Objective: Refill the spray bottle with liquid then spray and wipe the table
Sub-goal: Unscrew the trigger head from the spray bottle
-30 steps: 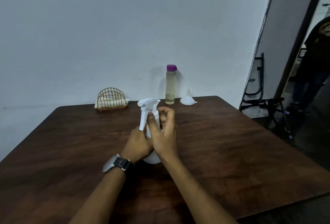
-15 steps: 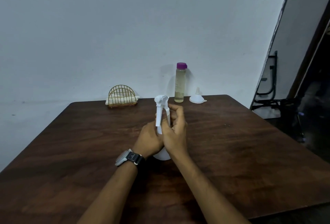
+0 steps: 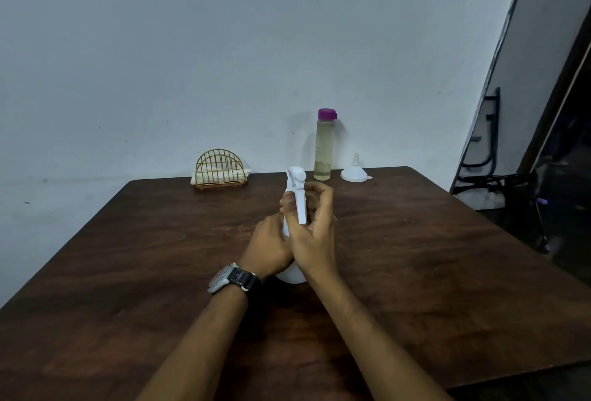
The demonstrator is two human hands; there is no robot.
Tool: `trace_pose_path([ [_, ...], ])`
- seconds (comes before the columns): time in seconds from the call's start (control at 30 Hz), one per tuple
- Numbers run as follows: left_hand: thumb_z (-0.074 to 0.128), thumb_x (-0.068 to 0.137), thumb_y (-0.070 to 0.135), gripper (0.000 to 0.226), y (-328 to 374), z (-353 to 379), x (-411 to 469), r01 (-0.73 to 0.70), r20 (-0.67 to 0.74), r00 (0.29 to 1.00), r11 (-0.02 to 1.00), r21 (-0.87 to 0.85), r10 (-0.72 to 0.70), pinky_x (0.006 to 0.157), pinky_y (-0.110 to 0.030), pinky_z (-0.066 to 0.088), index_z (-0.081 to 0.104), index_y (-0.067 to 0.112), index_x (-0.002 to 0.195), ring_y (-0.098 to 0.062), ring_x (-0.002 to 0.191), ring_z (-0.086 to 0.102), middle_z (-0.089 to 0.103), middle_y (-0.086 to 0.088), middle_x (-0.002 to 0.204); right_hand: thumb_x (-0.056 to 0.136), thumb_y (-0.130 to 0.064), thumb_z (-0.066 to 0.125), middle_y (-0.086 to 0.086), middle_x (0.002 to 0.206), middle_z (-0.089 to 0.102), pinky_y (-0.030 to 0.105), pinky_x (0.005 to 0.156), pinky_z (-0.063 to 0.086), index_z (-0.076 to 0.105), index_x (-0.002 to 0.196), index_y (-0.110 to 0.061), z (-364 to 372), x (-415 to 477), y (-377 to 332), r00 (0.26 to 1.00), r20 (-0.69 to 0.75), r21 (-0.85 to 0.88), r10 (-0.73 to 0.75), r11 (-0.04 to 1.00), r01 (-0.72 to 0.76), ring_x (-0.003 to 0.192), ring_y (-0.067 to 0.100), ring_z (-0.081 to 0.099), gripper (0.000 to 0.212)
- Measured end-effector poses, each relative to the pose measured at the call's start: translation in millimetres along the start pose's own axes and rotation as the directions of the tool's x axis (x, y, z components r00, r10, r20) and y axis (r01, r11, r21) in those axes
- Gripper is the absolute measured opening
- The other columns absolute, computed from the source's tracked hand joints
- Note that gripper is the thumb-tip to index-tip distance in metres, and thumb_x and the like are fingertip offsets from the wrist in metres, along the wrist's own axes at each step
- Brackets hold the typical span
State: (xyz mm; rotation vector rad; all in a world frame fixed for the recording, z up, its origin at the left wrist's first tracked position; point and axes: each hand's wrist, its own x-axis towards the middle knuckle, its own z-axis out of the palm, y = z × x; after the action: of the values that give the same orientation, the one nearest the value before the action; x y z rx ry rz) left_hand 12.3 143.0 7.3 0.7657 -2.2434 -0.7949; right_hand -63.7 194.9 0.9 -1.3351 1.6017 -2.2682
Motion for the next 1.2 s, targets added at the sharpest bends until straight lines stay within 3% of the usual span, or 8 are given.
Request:
trace_pose_path([
  [0.1, 0.061, 0.099, 0.018, 0.02, 0.7, -0.7, 0.2, 0.001, -0.002, 1.0, 1.0, -0.009, -0.001, 0.053, -0.014, 0.044, 0.064, 0.02, 0.079, -0.006, 0.064, 0.064, 0.068, 0.005, 0.07, 0.098, -0.045, 0.061, -0.007, 0.095, 0.077, 0.037, 0.081, 0.062, 0.061, 0.108, -0.029, -0.3, 1.4, 4.6, 0.999, -0.021, -0.012, 0.048, 0.999, -0.048, 0.091, 0.01, 0.075, 0.019],
  [0.23, 0.062, 0.098, 0.014, 0.022, -0.9, 1.8, 0.1, 0.051, -0.019, 0.998, 0.996, -0.072, -0.052, 0.057, -0.025, 0.045, 0.064, 0.012, 0.076, -0.013, 0.064, 0.064, 0.069, 0.001, 0.07, 0.104, -0.027, 0.052, -0.002, 0.099, 0.078, 0.032, 0.078, 0.061, 0.072, 0.114, -0.018, -0.4, 1.8, 7.9, 0.998, -0.036, -0.038, 0.053, 0.998, -0.054, 0.092, 0.012, 0.075, 0.024],
  [0.43, 0.062, 0.099, 0.017, 0.019, -1.8, 0.7, 0.5, 0.002, -0.001, 1.0, 1.0, -0.002, -0.002, 0.06, -0.022, 0.046, 0.063, 0.019, 0.08, -0.007, 0.067, 0.063, 0.066, 0.006, 0.07, 0.097, -0.04, 0.061, -0.003, 0.097, 0.076, 0.034, 0.082, 0.06, 0.053, 0.131, -0.042, -0.7, -0.9, 1.4, 1.0, 0.028, 0.012, 0.007, 1.0, -0.007, 0.093, 0.014, 0.073, 0.035],
  [0.6, 0.06, 0.1, 0.019, 0.023, 0.0, -0.6, 0.9, 0.01, -0.007, 1.0, 1.0, 0.001, -0.01, 0.054, -0.012, 0.045, 0.063, 0.019, 0.078, -0.003, 0.063, 0.063, 0.067, 0.006, 0.068, 0.1, -0.038, 0.064, -0.005, 0.094, 0.077, 0.032, 0.079, 0.059, 0.064, 0.109, -0.032, 0.6, 1.8, 4.0, 1.0, -0.021, -0.026, 0.018, 0.999, -0.019, 0.09, 0.01, 0.074, 0.011],
  [0.73, 0.061, 0.099, 0.014, 0.035, 0.6, 0.5, 1.0, 0.029, -0.037, 0.999, 0.999, -0.027, -0.03, 0.047, -0.014, 0.04, 0.055, 0.022, 0.066, -0.004, 0.055, 0.056, 0.06, 0.008, 0.06, 0.097, -0.054, 0.042, 0.003, 0.109, 0.078, 0.035, 0.089, 0.06, 0.075, 0.117, -0.014, 1.9, 2.4, 8.2, 0.994, -0.015, -0.027, 0.111, 0.993, -0.111, 0.102, 0.016, 0.074, 0.055],
  [0.9, 0.062, 0.099, 0.017, 0.023, -0.4, 1.4, 0.5, 0.025, -0.028, 0.999, 0.999, -0.037, -0.026, 0.05, -0.016, 0.04, 0.067, 0.005, 0.08, -0.006, 0.059, 0.06, 0.064, 0.006, 0.064, 0.1, -0.049, 0.042, -0.001, 0.1, 0.076, 0.042, 0.086, 0.061, 0.069, 0.118, -0.016, -1.1, -0.7, 5.2, 0.998, 0.025, 0.018, 0.059, 0.998, -0.059, 0.094, 0.016, 0.074, 0.046],
  [1.03, 0.061, 0.099, 0.016, 0.025, -1.7, 1.7, 1.8, -0.013, -0.014, 1.0, 1.0, 0.026, 0.014, 0.054, -0.025, 0.041, 0.063, 0.016, 0.074, -0.005, 0.059, 0.059, 0.061, 0.009, 0.062, 0.096, -0.052, 0.056, 0.0, 0.091, 0.075, 0.044, 0.082, 0.06, 0.067, 0.109, -0.023, 0.6, -1.5, -0.9, 0.999, 0.033, -0.014, 0.029, 0.999, -0.029, 0.087, 0.016, 0.073, 0.033],
  [1.2, 0.063, 0.098, 0.014, 0.036, -3.0, 3.4, 3.0, -0.005, -0.043, 0.999, 0.999, -0.038, 0.003, 0.048, -0.014, 0.036, 0.054, 0.026, 0.065, -0.005, 0.056, 0.056, 0.061, 0.008, 0.061, 0.102, -0.049, 0.043, -0.002, 0.099, 0.079, 0.043, 0.088, 0.06, 0.075, 0.109, -0.015, 1.9, 3.3, 4.8, 0.996, -0.03, -0.039, 0.087, 0.995, -0.088, 0.094, 0.012, 0.075, 0.047],
])
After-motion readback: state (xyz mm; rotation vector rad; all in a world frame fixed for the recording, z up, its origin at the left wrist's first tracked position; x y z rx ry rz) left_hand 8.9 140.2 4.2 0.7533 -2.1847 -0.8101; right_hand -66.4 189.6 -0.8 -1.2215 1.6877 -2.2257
